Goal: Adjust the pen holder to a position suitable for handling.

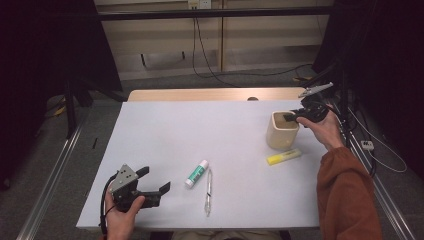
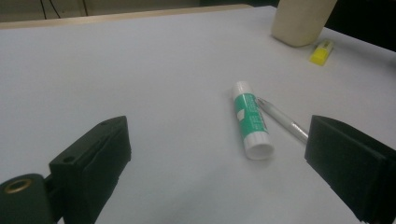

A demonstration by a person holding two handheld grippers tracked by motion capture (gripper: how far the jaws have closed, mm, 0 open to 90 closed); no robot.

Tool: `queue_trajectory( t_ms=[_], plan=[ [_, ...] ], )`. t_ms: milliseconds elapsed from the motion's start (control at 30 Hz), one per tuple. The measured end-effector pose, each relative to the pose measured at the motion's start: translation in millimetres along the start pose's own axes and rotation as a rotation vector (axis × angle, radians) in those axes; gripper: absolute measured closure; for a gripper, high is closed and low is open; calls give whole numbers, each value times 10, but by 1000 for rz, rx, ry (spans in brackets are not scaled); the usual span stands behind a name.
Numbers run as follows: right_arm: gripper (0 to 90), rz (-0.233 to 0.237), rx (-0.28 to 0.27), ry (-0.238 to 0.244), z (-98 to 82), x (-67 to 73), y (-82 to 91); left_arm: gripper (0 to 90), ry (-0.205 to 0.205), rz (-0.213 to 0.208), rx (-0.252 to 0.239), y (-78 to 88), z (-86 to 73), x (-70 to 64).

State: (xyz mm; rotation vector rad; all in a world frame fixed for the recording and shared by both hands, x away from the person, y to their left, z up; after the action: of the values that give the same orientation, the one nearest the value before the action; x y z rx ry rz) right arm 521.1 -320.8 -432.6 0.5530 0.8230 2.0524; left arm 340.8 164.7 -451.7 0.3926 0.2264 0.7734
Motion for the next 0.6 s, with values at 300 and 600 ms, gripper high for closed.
queue_trajectory(
  t_ms=[300, 600],
  plan=[
    [716, -19, 43, 4, 34, 11, 7, 69, 3, 1, -1, -2, -3, 11],
    [715, -37, 29, -38, 46, -18, 78, 69, 4, 2, 0, -6, -2, 9]
  ],
)
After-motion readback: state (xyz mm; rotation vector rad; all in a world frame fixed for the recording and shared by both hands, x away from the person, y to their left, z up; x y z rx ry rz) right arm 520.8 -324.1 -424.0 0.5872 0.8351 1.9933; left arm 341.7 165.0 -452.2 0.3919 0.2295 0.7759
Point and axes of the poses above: each handheld gripper's, and its own axes: y roughly backward along the jaws, z roughly out of its top, x roughly to its left, the point moved 7 cm from there along -y, roughly forward along the jaws, and after that the axes turned 5 degrees about -y, right-handed, at the moved point
